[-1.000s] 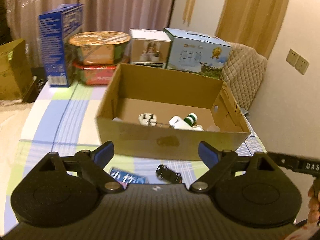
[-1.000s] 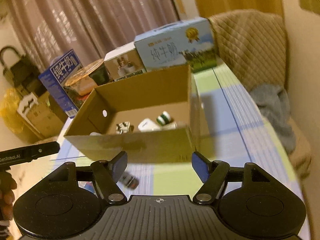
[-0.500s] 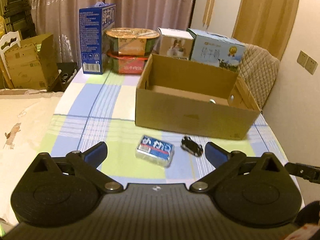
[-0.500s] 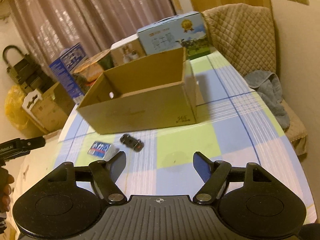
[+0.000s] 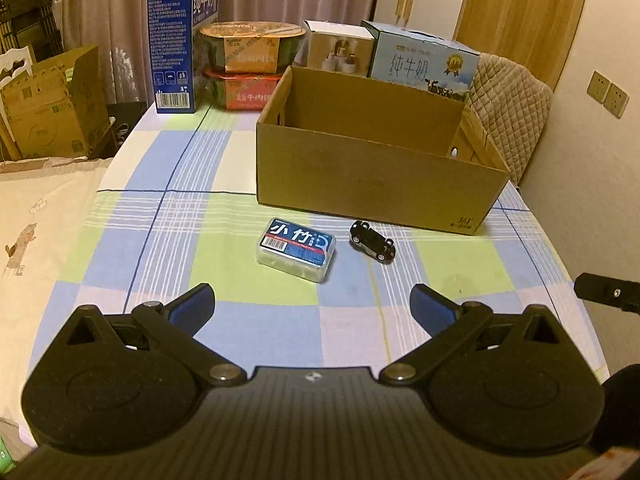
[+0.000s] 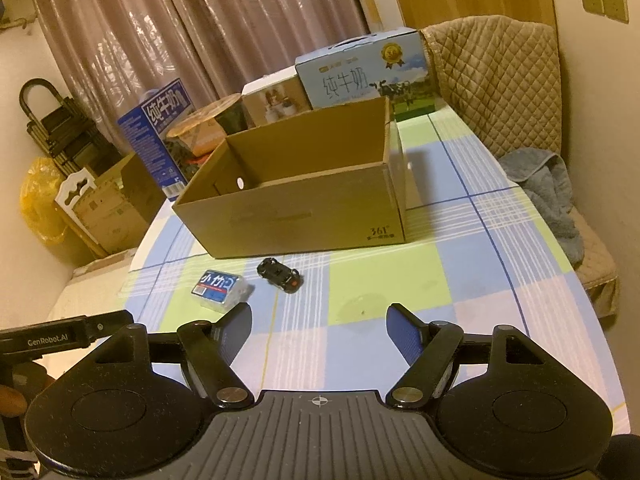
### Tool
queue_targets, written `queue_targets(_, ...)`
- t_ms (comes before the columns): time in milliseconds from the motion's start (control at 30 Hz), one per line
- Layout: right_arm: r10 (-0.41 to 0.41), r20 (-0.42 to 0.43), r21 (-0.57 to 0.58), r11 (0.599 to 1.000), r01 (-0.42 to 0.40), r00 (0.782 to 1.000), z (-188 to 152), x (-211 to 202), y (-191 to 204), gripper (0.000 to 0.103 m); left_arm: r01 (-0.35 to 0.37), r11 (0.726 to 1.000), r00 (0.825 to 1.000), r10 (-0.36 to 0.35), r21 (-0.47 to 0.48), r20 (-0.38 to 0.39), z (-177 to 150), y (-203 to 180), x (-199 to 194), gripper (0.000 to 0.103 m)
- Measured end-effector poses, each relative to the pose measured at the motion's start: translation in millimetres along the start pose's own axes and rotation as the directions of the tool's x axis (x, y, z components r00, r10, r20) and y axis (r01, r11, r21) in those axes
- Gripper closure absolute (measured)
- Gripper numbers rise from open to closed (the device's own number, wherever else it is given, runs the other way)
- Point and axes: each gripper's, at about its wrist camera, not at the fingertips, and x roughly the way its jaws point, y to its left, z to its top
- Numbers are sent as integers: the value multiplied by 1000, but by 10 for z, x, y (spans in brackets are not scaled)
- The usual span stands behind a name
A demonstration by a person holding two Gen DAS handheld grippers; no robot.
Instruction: Organize rigid objects
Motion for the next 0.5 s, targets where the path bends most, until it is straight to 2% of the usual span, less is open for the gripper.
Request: queue_targets(500, -12, -17, 3, 1000, 12, 1000, -16, 60, -55, 31, -10, 1000, 1000, 10, 3, -25, -70, 81, 71, 1)
